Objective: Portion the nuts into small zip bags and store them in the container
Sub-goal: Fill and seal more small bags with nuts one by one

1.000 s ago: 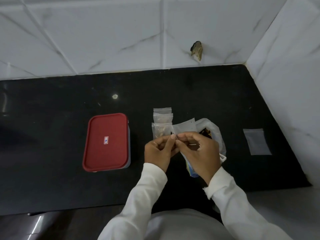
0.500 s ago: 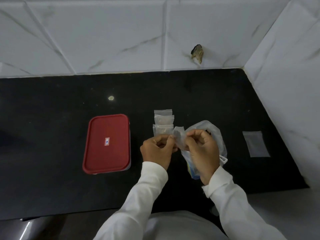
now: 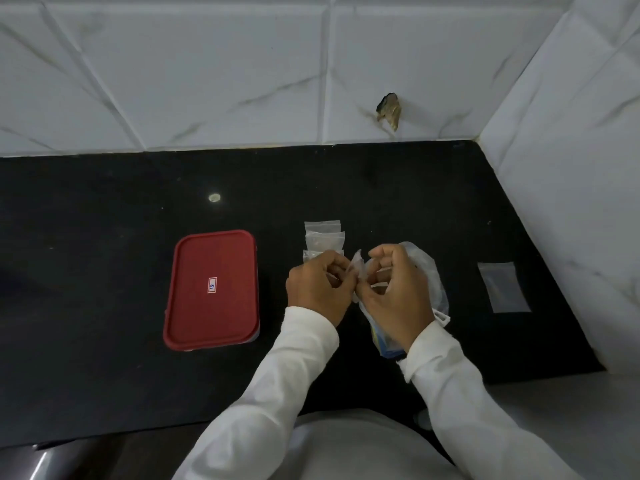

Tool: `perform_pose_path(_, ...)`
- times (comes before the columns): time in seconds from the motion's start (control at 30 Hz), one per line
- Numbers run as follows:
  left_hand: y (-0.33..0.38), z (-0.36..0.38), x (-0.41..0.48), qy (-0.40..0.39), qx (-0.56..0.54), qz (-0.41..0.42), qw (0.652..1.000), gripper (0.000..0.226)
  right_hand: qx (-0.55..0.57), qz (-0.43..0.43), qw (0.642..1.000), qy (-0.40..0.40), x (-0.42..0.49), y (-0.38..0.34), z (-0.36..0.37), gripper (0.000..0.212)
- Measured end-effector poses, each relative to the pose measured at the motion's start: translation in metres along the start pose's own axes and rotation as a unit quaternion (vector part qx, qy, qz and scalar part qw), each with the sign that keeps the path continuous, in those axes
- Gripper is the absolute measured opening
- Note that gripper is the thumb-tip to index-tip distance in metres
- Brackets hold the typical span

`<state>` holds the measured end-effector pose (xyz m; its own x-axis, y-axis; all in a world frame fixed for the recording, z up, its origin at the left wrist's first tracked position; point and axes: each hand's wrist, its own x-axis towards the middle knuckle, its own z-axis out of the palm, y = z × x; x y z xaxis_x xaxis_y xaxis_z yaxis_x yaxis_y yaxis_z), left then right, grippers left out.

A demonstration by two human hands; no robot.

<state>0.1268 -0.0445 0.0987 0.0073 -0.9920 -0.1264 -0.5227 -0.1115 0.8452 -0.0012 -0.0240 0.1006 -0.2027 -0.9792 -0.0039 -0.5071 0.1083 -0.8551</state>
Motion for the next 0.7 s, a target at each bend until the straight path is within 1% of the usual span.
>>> perform_pose_path(0.1,0.000,-0.002,0.003,-0.011,0.031,0.019,0.999,0.010,-0.005,0.007,0.999,-0.037,0.007,-0.001,-0.004,0.047)
perform_pose_path(0.17,0.000,-0.003,0.005,-0.008,0.051,0.020,0.998,0.011,-0.032,0.006,0.998,-0.047,0.011,-0.002,-0.006,0.051)
perform_pose_path(0.3,0.007,-0.006,0.014,0.025,0.095,0.037,0.994,0.013,-0.105,0.006,0.994,-0.005,0.015,-0.010,-0.007,0.048)
perform_pose_path(0.37,0.010,-0.008,0.016,0.014,0.110,0.038,0.993,0.018,-0.139,-0.003,0.990,0.017,0.016,-0.013,-0.010,0.046)
perform_pose_path(0.43,0.012,-0.007,0.016,-0.003,0.101,0.031,0.994,0.021,-0.163,0.000,0.987,0.014,0.017,-0.013,-0.012,0.043)
perform_pose_path(0.53,0.012,-0.003,0.013,-0.024,0.053,0.034,0.998,0.022,-0.144,0.019,0.989,-0.011,0.021,-0.008,-0.013,0.042)
perform_pose_path(0.63,0.012,-0.001,0.011,-0.045,0.022,0.053,0.997,0.023,-0.094,0.063,0.991,-0.075,0.028,-0.004,-0.014,0.046)
perform_pose_path(0.7,0.011,-0.001,0.010,-0.036,0.018,0.060,0.997,0.022,-0.116,0.065,0.986,-0.105,0.030,-0.004,-0.015,0.045)
